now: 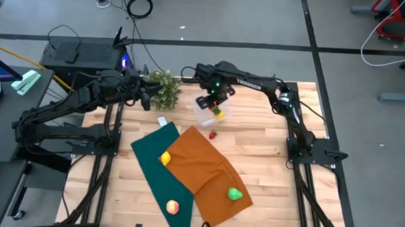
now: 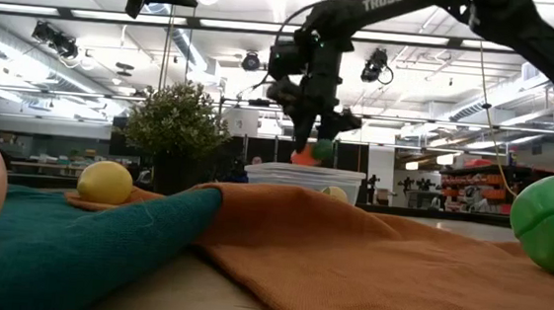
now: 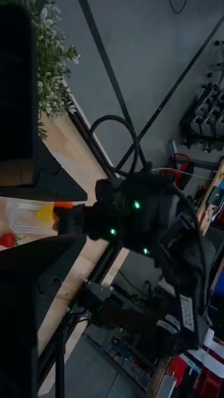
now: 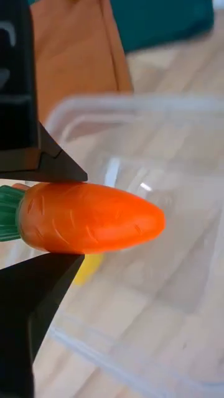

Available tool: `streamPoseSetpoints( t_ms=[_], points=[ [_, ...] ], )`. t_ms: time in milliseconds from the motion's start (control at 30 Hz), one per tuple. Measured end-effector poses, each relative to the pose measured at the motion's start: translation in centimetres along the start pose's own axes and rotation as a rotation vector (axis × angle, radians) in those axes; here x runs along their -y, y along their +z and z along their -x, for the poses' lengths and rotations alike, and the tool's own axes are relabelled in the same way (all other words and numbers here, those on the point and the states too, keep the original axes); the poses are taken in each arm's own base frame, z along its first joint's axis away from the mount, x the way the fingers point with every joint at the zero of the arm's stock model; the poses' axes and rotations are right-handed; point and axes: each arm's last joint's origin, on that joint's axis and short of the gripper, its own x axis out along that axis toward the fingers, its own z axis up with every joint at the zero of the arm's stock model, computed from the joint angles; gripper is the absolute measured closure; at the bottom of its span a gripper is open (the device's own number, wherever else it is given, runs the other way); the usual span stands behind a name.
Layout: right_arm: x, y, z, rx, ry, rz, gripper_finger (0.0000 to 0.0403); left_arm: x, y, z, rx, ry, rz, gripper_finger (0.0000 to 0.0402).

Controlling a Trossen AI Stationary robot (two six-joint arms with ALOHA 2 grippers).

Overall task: Pick and placing Produce into tupperware
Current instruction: Put the orange carrot into the transparent bin

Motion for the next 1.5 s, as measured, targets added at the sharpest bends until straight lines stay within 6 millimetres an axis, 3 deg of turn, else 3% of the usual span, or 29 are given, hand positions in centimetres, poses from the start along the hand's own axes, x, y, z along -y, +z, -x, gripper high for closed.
streamPoseSetpoints(
  t_ms=[200, 567, 1200, 1500],
  points=[
    [0.2, 0.8, -1.8, 0.016, -0.052, -0.003, 0.0280, 0.0, 0.0, 0.0, 0.000, 0.000, -0.003, 0.0298],
    [-0.3, 1.6, -2.2, 0.140, -0.078, -0.032, 0.0280, 0.0, 0.0, 0.0, -0.005, 0.002, -0.004, 0.0298],
    [0.2, 0.8, -5.5, 0.089, -0.098, -0.052, 0.0280, 0.0, -0.1, 0.0, -0.006, 0.002, -0.004, 0.0298],
    [0.2, 0.9, -5.7, 0.093, -0.096, -0.051, 0.0275, 0.0, -0.1, 0.0, -0.006, 0.002, -0.004, 0.0298]
  ],
)
